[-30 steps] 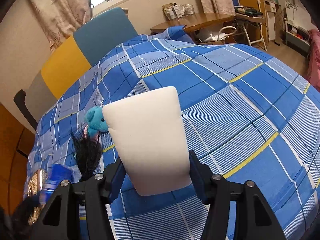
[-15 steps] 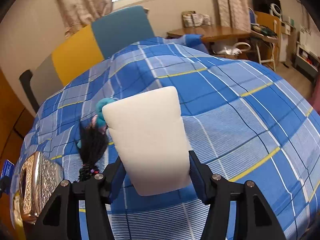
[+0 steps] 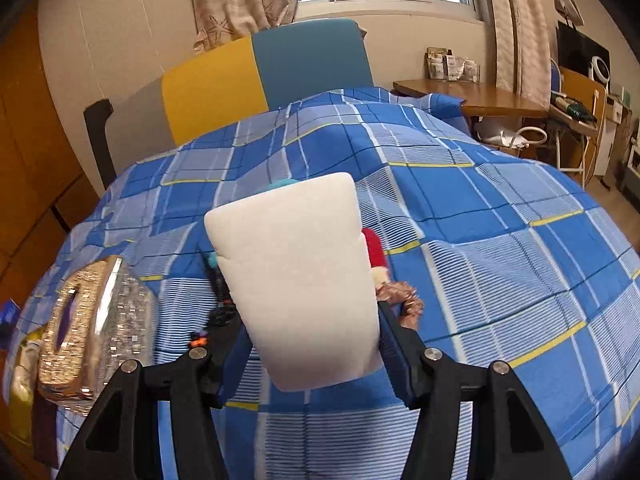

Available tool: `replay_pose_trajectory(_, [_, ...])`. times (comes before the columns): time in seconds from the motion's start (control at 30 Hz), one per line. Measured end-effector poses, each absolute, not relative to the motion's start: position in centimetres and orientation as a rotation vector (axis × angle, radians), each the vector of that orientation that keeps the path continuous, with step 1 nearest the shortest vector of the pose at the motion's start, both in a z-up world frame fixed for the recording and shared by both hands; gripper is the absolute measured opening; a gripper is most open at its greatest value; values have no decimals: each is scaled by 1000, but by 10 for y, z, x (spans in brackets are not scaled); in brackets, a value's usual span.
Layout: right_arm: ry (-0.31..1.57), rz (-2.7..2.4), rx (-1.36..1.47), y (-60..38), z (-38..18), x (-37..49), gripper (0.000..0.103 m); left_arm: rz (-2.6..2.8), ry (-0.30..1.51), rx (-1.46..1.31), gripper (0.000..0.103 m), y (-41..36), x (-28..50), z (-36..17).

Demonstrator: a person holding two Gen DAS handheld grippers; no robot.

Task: Organize soft objects
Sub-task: 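Carry the Tempo tissue pack to the gold tray and release it with the left gripper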

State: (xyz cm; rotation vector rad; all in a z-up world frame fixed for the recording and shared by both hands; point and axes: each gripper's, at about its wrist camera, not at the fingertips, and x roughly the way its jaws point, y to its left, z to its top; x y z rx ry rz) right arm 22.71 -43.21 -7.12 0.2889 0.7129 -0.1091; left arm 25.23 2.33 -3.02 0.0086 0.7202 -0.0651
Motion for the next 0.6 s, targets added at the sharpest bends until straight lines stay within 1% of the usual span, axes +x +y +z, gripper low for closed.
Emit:
replay_pose_trajectory(0.3, [686, -15, 286, -377, -54, 208, 59, -7, 733, -22, 53, 74, 228, -48])
replay_pose_trajectory(0.6, [640, 184, 209, -281, -22, 192, 59, 62, 776, -98, 53, 127, 211, -72])
